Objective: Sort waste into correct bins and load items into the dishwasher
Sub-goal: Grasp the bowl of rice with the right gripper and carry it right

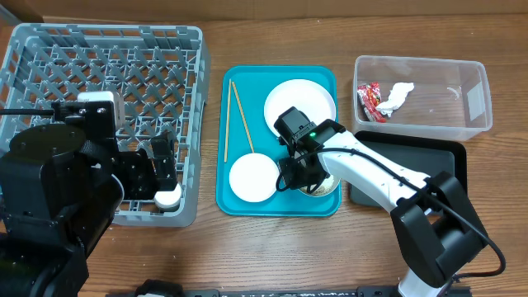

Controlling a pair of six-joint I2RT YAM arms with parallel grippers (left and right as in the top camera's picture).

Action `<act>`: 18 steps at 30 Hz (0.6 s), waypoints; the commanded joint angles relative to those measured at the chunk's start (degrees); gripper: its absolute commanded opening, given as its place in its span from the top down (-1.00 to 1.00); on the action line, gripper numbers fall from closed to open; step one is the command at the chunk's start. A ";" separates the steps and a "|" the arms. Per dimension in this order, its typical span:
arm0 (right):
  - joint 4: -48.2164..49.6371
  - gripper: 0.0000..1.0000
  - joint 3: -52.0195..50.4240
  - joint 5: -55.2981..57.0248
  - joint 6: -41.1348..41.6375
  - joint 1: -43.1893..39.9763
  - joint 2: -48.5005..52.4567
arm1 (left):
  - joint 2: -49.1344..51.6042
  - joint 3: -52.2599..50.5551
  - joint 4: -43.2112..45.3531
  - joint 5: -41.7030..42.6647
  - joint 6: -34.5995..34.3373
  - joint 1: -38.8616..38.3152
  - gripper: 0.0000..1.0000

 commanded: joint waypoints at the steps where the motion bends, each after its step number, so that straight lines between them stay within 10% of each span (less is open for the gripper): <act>1: 0.20 0.82 -0.07 0.90 0.46 -0.20 -0.79 | 0.09 -0.13 0.22 -0.72 -0.81 -0.17 -1.00; 18: -6.91 0.92 9.90 1.05 7.28 -0.26 -4.44 | 0.09 -0.13 0.22 -0.72 -0.81 -0.17 -0.99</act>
